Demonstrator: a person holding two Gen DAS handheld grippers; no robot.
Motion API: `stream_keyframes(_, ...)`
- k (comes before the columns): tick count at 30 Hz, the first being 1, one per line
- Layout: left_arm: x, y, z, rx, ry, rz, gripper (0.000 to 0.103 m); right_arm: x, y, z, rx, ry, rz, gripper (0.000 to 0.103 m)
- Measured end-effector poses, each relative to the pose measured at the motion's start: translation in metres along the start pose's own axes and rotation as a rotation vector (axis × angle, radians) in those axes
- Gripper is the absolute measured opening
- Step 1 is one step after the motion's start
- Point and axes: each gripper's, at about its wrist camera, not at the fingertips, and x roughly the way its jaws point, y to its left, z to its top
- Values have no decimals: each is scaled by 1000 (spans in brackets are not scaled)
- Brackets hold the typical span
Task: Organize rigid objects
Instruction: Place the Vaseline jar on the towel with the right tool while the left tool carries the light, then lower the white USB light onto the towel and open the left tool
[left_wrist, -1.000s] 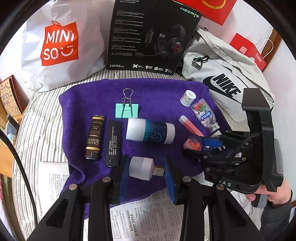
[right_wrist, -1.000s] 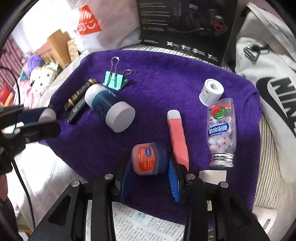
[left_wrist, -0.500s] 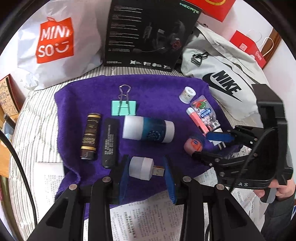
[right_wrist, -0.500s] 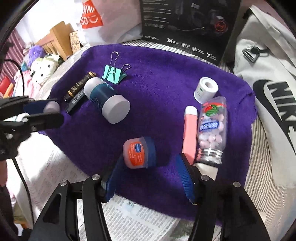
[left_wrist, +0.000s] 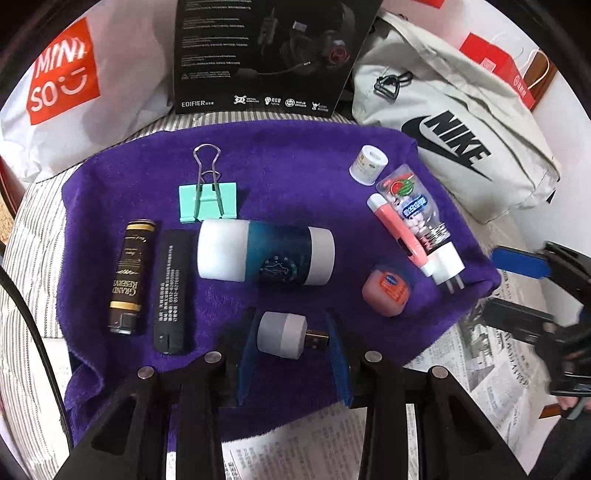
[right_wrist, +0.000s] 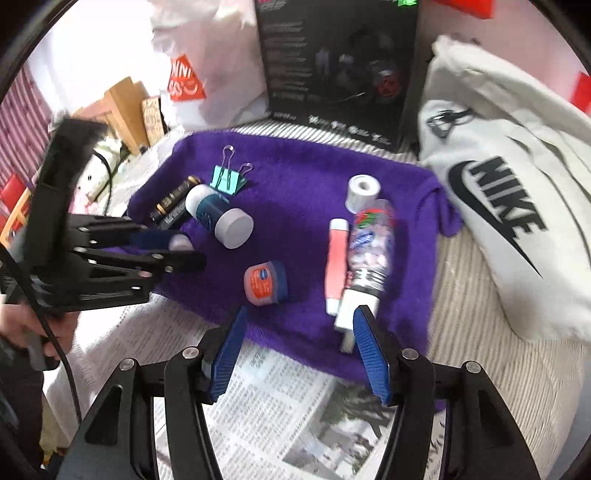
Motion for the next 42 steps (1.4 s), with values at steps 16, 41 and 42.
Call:
stream_keyframes(16,7,-30,9,120,1,156,34,-36,-27,-47,208,-73,59,60)
stream_keyframes(41,-91,-47,-36,78,-71,119,93,-71,1,-85,297,-83,30,65)
stream_keyframes(42,-96,-49,-38,79,-82,128,96,-73,4,-86,294,-83,15,65)
